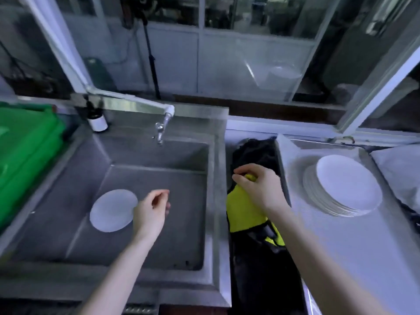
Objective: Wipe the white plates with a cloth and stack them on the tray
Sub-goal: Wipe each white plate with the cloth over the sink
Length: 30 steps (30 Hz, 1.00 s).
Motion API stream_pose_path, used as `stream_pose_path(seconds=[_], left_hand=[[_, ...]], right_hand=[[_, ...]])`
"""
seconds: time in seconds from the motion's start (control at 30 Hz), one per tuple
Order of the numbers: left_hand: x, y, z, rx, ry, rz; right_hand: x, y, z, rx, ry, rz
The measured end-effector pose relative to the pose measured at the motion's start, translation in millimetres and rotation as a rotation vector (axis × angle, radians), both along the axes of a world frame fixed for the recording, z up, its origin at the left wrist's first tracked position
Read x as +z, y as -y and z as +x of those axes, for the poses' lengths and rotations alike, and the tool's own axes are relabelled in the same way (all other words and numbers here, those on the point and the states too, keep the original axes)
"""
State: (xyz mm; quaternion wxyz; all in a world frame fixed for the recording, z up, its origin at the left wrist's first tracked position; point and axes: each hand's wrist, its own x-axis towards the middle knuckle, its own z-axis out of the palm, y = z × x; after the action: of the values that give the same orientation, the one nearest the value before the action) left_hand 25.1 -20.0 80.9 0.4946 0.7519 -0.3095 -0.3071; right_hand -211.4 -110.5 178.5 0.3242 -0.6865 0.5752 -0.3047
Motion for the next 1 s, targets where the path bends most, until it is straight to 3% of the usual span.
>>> stream_pose_path(seconds=[0.23,0.6,0.8,1.0], left_hand=[[-8,-62,114,0.141,-0.046,0.068],[-43,-52,184,0.265,-0.086,0.153],[-91,-31,226,0.201,-0.106,0.323],[-153,2,281,0.102,-0.053,0.495]], right_hand=[[-30,-19,116,0.132,-0.108,0.062],[-92,16,237,0.325,-0.141,0.281],[-150,37,289,0.381,-0.301,0.570],[-214,54,342,0.389,-0.307,0.892]])
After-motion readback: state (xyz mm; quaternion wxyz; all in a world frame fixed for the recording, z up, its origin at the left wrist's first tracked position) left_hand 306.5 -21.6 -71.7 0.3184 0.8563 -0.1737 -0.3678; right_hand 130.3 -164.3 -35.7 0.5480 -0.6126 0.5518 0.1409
